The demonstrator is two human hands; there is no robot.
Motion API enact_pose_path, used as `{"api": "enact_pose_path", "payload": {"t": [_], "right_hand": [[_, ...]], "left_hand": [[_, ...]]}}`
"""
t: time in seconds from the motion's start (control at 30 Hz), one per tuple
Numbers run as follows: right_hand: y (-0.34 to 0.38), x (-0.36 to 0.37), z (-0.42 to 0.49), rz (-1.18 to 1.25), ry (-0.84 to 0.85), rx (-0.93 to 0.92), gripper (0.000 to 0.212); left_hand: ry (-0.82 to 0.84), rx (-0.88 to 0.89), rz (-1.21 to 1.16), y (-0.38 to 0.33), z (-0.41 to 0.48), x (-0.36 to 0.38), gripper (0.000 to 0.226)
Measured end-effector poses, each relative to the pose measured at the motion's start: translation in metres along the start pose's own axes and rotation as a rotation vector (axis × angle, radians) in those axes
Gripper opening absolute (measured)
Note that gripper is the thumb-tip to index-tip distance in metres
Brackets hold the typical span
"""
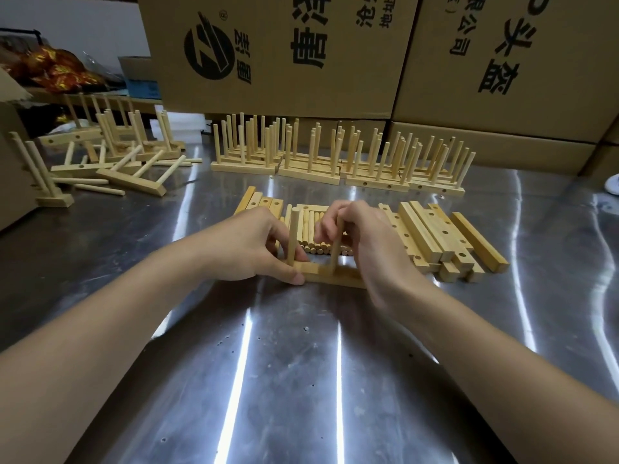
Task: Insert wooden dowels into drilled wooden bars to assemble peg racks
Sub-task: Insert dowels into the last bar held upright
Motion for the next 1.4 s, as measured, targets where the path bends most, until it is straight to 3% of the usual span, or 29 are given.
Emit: {"api": "enact_pose_path", "payload": {"t": [0.17,0.23,0.33,0.4,0.47,0.57,0.67,1.07,1.17,1.3,1.4], "right_hand": [[-0.007,-0.032,-0.003,-0.025,-0.126,-0.013,0.049],[-0.004,-0.057,-0.003,-0.042,-0.224,-0.069,0.039],[-0.006,-0.086,-0.002,-0.403,-0.285,-0.154,0.02],[-0.016,-0.092,0.0,-0.705,-0.221,-0.132,0.018],[-0.025,-0.089,0.001,-0.917,-0.114,-0.117,0.031],[-0.026,-0.076,0.001,-1.091,0.004,-0.179,0.045],[-0.022,-0.064,0.0,-1.175,0.041,-0.259,0.044],[-0.013,-0.051,-0.004,-1.12,0.065,-0.383,0.02],[-0.004,-0.053,-0.006,-1.101,-0.037,-0.449,0.02],[0.017,-0.071,-0.016,-0.72,-0.34,-0.496,0.012],[0.019,-0.078,-0.017,-0.287,-0.41,-0.375,0.008]], "left_hand": [[0.017,-0.024,0.019,-0.001,-0.002,-0.002,0.017],[0.009,-0.035,0.046,0.001,-0.003,-0.005,0.017],[-0.003,-0.06,0.064,0.003,-0.006,-0.01,0.019],[-0.013,-0.077,0.081,0.004,-0.006,-0.014,0.019],[-0.012,-0.081,0.095,0.005,-0.005,-0.014,0.019],[-0.01,-0.086,0.095,0.006,-0.006,-0.014,0.019],[-0.013,-0.085,0.103,0.006,-0.005,-0.014,0.02],[-0.02,-0.082,0.12,0.008,-0.006,-0.014,0.019],[-0.022,-0.085,0.117,0.007,-0.007,-0.014,0.019],[-0.019,-0.085,0.119,0.003,-0.007,-0.014,0.018],[-0.02,-0.09,0.117,0.002,-0.008,-0.014,0.018]]}}
Point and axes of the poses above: each hand's wrist, its own z-axis towards the middle knuckle, its own x-axis out of the palm, y = z × x, the point moved 7 cm from there along z, towards the middle knuckle, and after that the axes turned 1 degree about x, right-handed, at the moved point
